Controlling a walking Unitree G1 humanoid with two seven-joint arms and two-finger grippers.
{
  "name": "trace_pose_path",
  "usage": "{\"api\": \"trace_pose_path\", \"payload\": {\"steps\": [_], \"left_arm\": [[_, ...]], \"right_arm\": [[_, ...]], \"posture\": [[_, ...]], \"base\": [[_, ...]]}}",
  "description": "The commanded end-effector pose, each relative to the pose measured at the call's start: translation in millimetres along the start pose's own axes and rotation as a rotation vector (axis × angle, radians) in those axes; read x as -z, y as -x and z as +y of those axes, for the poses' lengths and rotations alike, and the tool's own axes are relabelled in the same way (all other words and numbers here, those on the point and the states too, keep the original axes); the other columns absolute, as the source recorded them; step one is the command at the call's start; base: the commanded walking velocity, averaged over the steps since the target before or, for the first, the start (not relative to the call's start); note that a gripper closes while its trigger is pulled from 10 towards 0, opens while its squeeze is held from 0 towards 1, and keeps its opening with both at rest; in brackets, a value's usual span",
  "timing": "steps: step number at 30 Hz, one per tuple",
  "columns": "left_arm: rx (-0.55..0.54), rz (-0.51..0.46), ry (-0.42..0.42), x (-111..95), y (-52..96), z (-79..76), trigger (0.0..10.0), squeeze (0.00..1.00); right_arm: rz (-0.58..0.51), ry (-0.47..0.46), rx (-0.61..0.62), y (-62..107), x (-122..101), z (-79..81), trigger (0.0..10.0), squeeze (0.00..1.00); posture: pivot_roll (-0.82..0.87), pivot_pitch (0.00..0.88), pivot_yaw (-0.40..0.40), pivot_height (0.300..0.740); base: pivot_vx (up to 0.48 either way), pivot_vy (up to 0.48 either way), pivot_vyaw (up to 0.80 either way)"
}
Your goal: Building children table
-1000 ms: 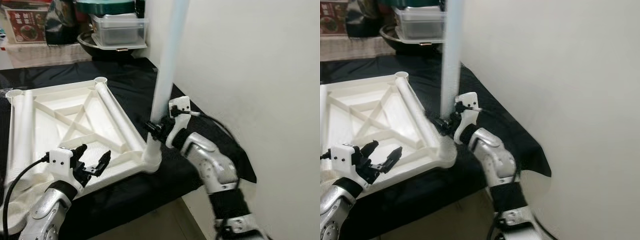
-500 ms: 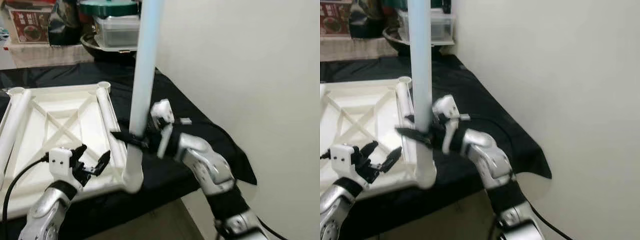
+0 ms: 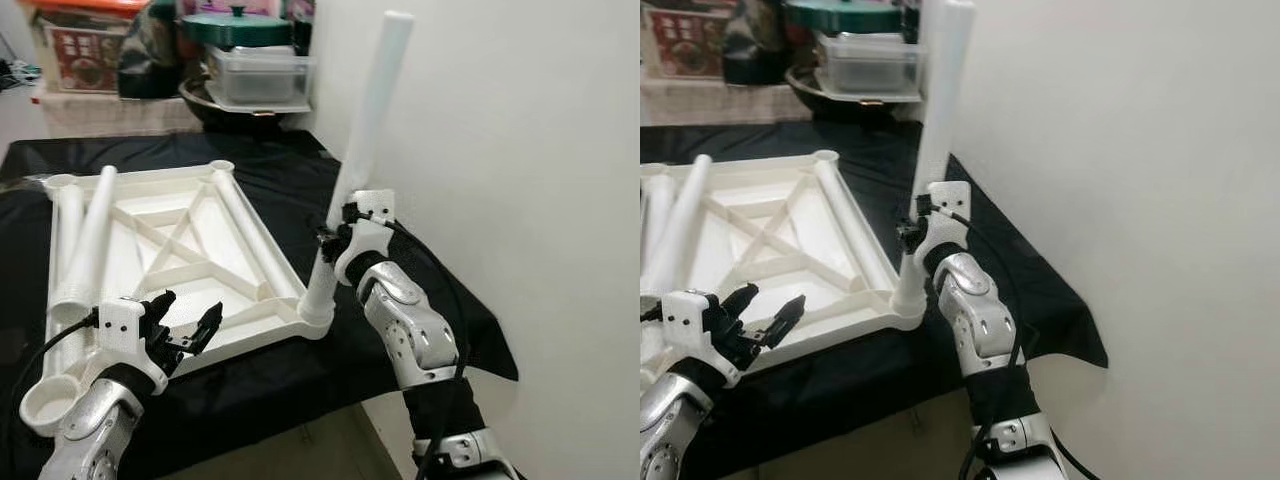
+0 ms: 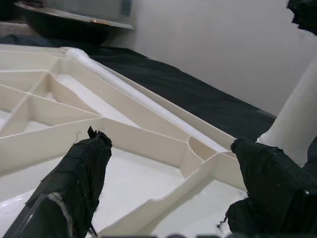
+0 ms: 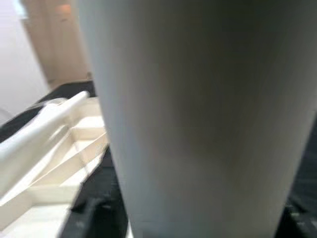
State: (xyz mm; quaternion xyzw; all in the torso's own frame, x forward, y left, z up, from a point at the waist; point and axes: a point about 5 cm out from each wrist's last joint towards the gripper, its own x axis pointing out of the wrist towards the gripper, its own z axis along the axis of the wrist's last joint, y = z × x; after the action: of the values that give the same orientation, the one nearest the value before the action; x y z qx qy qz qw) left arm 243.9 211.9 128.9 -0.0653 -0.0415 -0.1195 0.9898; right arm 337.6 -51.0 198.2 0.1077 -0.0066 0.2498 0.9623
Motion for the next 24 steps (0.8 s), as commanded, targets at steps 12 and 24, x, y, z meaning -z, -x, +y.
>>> {"api": "trace_pose_path", "payload": {"steps": [12,24], "left_arm": [[0.007,-0.003,0.014,0.3,-2.9,1.2,10.0,0.0],[0.003,-0.005,0.015,0.4,-1.5,-0.9,10.0,0.0]], "right_arm": [[0.023,0.039,-0.869,30.6,-13.3,48.7,10.0,0.0],[0.114,0.028,-0.106,-8.2,19.6,-6.4,0.0,0.0]], "posture": [[0.15,0.0,-0.136,0.74],[0.17,0.0,-0.141,0.74]], "base": [[0.0,0.0,0.0],[0.0,0.0,0.0]]}}
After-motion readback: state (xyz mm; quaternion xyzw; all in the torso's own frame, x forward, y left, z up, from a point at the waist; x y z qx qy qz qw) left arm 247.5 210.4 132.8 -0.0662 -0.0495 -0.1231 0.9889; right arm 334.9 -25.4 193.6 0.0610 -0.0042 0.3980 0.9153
